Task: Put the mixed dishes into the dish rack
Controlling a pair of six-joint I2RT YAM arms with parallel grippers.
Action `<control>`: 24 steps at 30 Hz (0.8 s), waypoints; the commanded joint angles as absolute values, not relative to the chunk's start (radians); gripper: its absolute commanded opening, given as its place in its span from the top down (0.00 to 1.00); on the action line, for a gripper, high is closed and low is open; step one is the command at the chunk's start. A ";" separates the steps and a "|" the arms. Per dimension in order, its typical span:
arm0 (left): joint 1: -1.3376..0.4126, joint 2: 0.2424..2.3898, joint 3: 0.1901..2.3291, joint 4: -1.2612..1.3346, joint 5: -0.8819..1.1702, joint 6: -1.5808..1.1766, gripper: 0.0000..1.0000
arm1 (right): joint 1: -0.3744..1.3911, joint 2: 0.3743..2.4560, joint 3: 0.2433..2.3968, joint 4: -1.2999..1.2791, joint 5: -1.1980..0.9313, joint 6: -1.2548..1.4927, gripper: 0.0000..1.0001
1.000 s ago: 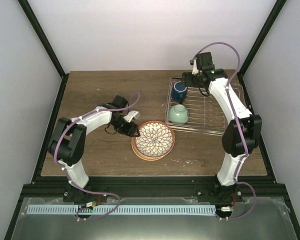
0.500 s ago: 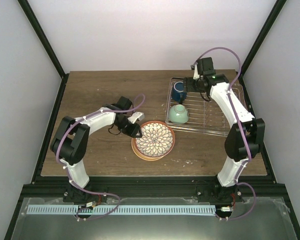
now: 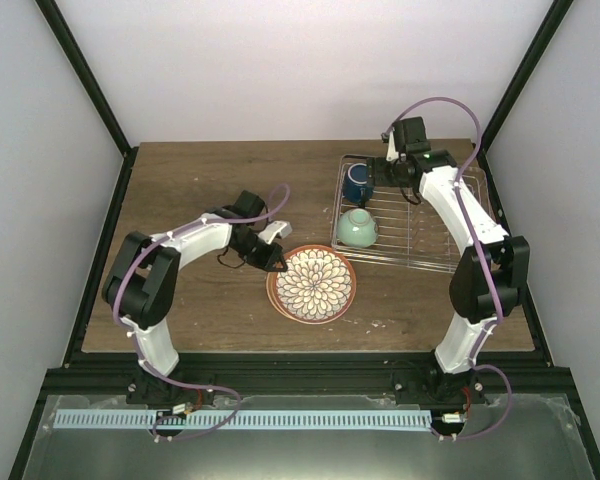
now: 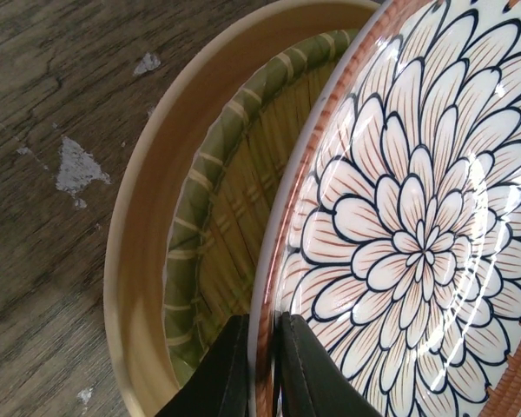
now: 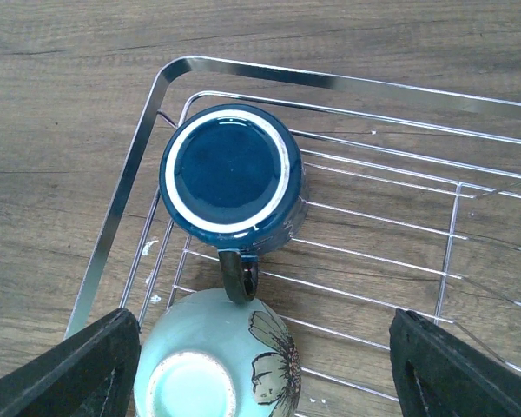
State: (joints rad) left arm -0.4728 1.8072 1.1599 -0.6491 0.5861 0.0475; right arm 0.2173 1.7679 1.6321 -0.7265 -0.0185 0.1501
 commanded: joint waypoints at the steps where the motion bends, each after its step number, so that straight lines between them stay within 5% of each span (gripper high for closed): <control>1: -0.486 1.776 1.126 -0.642 0.547 0.094 1.00 | 0.211 1.731 1.618 -0.711 -0.037 0.138 0.20; 17: -0.447 1.527 0.928 -0.654 0.457 0.073 1.00 | 0.210 1.703 1.522 -0.619 -0.245 0.087 0.25; 24: -0.420 1.414 0.930 -0.589 0.410 0.064 1.00 | 0.210 1.736 1.538 -0.620 -0.637 -0.016 0.17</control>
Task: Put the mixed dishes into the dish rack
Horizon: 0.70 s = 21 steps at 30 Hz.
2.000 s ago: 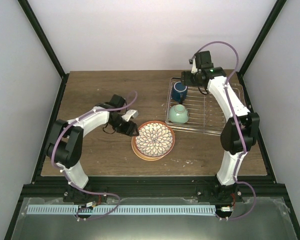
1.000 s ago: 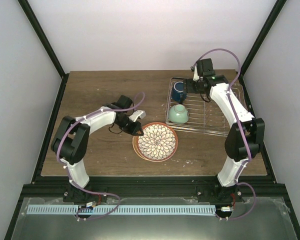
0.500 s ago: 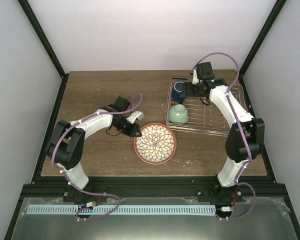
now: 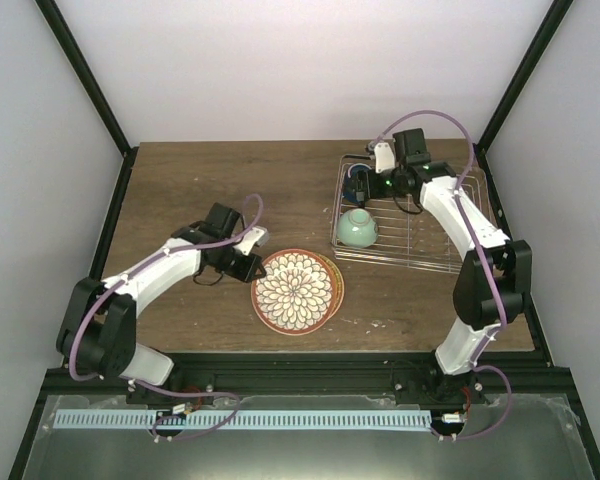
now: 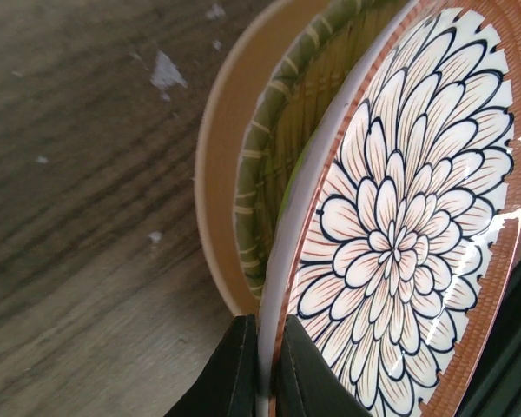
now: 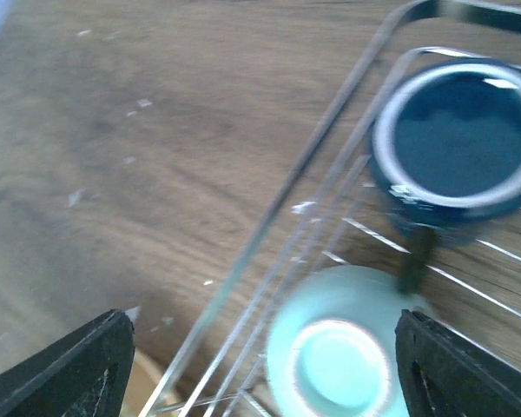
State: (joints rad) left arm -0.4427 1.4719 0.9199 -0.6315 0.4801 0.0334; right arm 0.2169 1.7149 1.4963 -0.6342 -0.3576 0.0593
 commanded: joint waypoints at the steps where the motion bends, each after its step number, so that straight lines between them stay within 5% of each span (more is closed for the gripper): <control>1: -0.412 1.405 0.943 -0.587 0.399 0.066 1.00 | 0.212 1.736 1.527 -0.609 -0.700 -0.014 0.17; 21: -0.334 1.442 1.214 -0.702 0.431 0.162 1.00 | 0.341 1.710 1.416 -0.532 -0.804 -0.275 0.11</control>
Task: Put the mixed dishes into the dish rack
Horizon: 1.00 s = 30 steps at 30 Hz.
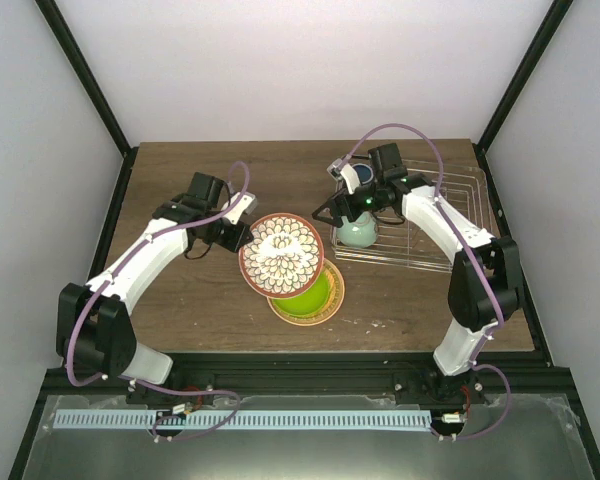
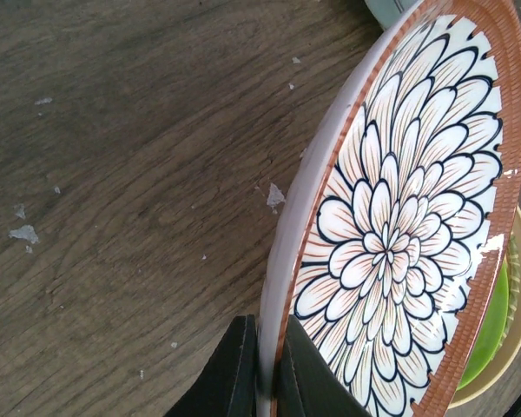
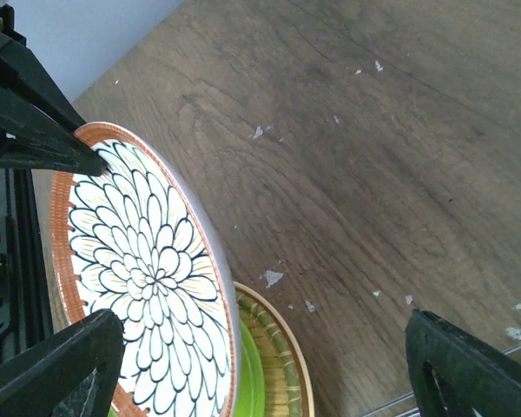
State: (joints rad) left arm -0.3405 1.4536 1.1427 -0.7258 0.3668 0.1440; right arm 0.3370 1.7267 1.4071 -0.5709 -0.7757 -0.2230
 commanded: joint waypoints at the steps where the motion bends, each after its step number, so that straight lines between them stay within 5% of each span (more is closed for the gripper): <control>1: -0.334 1.441 1.223 -0.702 0.430 0.162 1.00 | 0.344 1.717 1.415 -0.530 -0.804 -0.276 0.11; 16: -0.333 1.485 1.326 -0.669 0.454 0.178 1.00 | 0.404 1.819 1.440 -0.518 -0.875 -0.279 0.14; 30: -0.333 1.504 1.351 -0.614 0.471 0.170 1.00 | 0.404 1.888 1.478 -0.522 -1.051 -0.271 0.36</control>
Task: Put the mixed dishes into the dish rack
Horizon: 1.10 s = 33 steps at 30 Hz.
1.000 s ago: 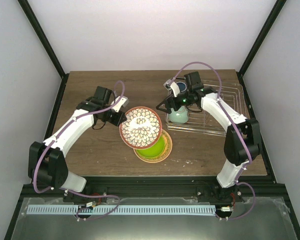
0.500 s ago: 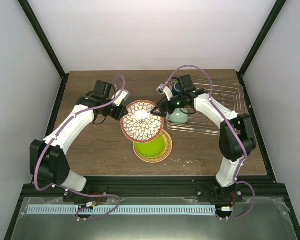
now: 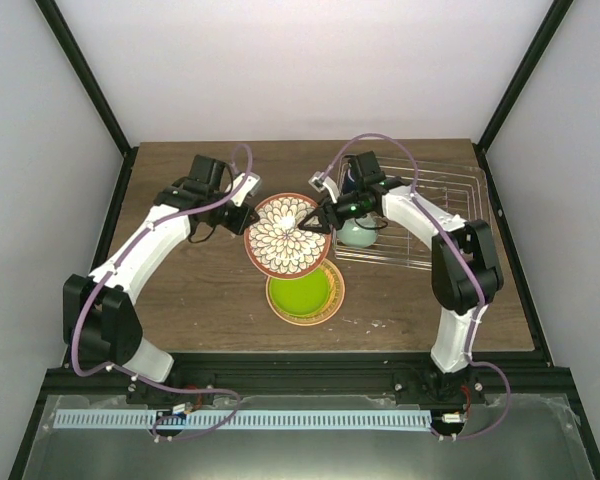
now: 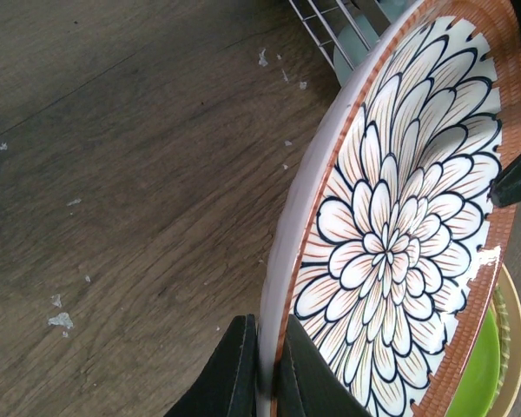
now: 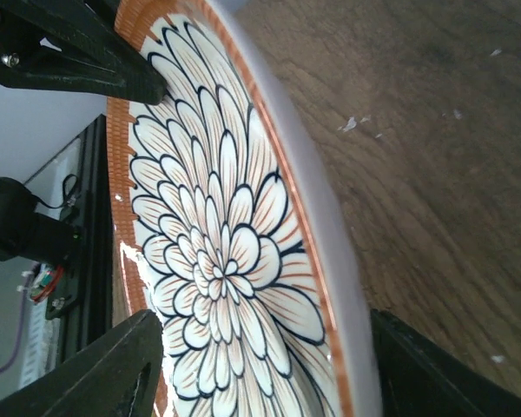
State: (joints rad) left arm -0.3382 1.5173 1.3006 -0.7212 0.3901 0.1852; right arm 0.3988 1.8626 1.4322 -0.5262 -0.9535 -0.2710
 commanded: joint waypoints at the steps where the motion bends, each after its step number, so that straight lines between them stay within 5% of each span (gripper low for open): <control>1: -0.333 1.503 1.351 -0.610 0.471 0.168 1.00 | 0.404 1.892 1.481 -0.524 -1.063 -0.271 0.37; 18: -0.331 1.514 1.349 -0.591 0.452 0.149 1.00 | 0.405 1.929 1.520 -0.570 -1.078 -0.279 0.96; 21: -0.331 1.513 1.349 -0.589 0.445 0.145 0.98 | 0.405 1.938 1.532 -0.572 -1.077 -0.273 0.99; 26: -0.330 1.512 1.355 -0.598 0.428 0.142 0.83 | 0.405 1.956 1.565 -0.582 -1.086 -0.269 0.99; 33: -0.316 1.493 1.397 -0.635 0.382 0.137 0.41 | 0.405 1.964 1.587 -0.588 -1.096 -0.268 0.99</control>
State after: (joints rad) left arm -0.3286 1.5192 1.3579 -0.6563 0.3950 0.1444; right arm 0.3977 1.9812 1.5108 -0.5980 -0.9905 -0.2726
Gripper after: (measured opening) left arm 0.519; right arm 0.140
